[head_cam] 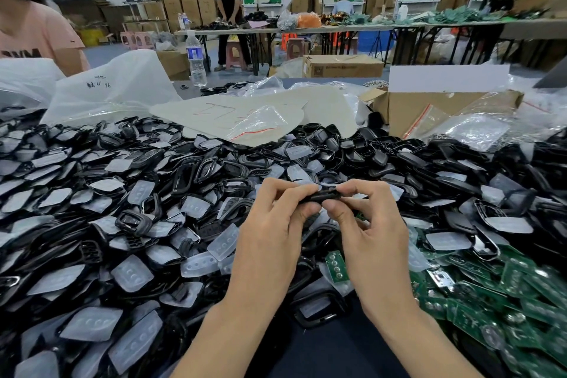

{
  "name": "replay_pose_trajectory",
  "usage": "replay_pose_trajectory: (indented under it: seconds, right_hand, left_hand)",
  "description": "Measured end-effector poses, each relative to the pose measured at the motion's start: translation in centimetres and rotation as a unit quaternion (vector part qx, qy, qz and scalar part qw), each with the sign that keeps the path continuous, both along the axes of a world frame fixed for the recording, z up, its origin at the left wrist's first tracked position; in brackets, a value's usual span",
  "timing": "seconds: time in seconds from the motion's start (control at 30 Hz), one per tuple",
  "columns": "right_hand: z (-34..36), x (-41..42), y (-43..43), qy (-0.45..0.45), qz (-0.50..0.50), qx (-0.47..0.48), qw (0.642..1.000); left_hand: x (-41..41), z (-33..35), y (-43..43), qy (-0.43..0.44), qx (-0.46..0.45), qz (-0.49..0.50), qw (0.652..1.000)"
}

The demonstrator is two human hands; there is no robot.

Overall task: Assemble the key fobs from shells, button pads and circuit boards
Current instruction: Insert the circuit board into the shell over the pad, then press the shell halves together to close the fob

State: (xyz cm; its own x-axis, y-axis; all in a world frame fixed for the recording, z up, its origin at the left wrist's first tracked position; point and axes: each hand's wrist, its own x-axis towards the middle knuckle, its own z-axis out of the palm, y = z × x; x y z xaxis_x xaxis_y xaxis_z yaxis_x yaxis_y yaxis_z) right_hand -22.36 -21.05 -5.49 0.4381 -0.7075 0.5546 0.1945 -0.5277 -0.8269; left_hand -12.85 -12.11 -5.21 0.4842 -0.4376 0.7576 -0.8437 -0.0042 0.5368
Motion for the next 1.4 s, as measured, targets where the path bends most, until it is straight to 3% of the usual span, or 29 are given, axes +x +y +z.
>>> replay_pose_trajectory:
  seconds: [0.27,0.5,1.4]
  right_hand:
    - [-0.6,0.0,0.2,0.063,-0.099,-0.151,0.982]
    - [-0.6,0.1,0.3,0.097,-0.145,-0.184,0.967]
    - [-0.8,0.3,-0.9,0.143,-0.104,-0.146,0.973]
  left_hand:
    - [0.2,0.1,0.1,-0.04,0.021,0.018,0.999]
    - [0.5,-0.2,-0.1,-0.073,0.057,0.053,0.994]
    - [1.0,-1.3,-0.5,-0.039,0.122,0.022,0.991]
